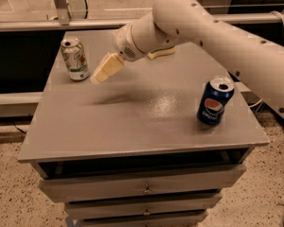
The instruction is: Knock 7up can over
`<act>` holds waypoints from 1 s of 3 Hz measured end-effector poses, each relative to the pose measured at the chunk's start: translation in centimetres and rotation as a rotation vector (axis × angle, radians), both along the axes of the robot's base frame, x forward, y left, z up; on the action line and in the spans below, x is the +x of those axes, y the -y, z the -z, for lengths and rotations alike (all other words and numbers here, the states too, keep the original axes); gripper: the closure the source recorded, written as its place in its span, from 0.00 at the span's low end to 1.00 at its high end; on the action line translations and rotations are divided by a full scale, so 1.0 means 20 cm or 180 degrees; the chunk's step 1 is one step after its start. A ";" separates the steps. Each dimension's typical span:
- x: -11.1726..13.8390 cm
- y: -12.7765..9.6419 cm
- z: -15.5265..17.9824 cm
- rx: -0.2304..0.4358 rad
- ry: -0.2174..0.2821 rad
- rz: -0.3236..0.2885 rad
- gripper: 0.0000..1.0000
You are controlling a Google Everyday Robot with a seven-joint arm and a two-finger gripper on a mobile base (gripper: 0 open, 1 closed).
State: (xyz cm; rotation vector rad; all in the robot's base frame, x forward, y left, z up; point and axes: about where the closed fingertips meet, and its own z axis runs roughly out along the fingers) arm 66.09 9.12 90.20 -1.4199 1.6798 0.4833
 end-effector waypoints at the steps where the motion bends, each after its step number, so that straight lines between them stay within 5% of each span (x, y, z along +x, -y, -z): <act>1: 0.09 -0.18 0.04 0.0288 -0.0122 -0.0065 0.00; 2: 0.12 -0.33 0.04 0.0515 -0.0262 -0.0171 0.00; 3: 0.13 -0.45 0.05 0.0672 -0.0332 -0.0264 0.13</act>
Offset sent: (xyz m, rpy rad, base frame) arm 0.0330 0.0962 -0.0039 0.2539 0.1374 0.0914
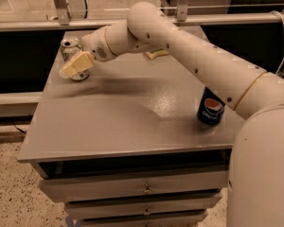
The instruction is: Knock 7up can over
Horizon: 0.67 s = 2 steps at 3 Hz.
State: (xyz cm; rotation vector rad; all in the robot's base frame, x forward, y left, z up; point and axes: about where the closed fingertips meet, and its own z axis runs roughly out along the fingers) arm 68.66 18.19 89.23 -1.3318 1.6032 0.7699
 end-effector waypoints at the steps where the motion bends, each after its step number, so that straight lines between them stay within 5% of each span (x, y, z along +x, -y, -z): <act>1: 0.00 -0.05 0.01 0.0081 -0.0001 0.0038 0.36; 2: 0.00 -0.01 0.00 0.0095 0.0054 0.0176 0.59</act>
Offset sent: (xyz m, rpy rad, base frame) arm 0.0012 -0.0196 0.0071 0.0328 -0.0475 -0.1274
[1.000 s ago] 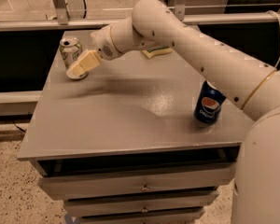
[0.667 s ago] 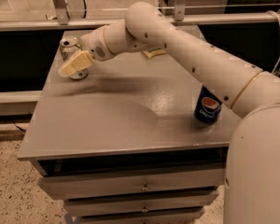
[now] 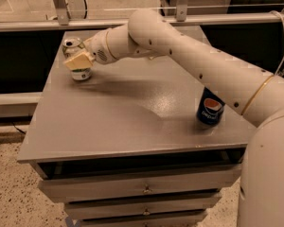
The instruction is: Knock 7up can over
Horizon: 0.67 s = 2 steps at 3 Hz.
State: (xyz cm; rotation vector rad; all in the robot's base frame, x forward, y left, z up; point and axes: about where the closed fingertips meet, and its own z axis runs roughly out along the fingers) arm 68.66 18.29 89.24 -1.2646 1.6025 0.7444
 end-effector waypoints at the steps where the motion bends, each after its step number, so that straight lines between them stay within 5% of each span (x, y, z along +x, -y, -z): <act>1: -0.03 0.12 -0.08 -0.0037 0.0135 0.0179 0.82; 2: -0.11 0.29 -0.22 -0.0457 0.0343 0.0363 1.00</act>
Offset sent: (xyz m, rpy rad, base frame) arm -0.0299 -0.1028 0.0691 -0.2607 -0.1705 -0.1846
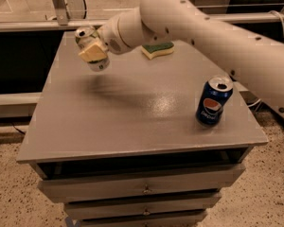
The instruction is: Knock 7up can over
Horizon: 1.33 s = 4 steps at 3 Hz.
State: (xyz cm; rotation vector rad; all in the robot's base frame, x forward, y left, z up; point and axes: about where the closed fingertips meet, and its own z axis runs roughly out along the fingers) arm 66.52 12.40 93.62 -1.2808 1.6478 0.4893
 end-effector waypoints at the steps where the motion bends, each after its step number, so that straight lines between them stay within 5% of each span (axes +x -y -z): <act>1: -0.04 0.13 -0.03 -0.0584 0.0042 0.0085 1.00; 2: -0.03 0.26 0.01 -0.1094 -0.0010 0.0052 1.00; 4: -0.06 0.37 0.24 -0.1745 -0.0422 -0.0262 0.62</act>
Offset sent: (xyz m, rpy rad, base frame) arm -0.0158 -0.1024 -0.0224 -0.6141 0.0998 0.0342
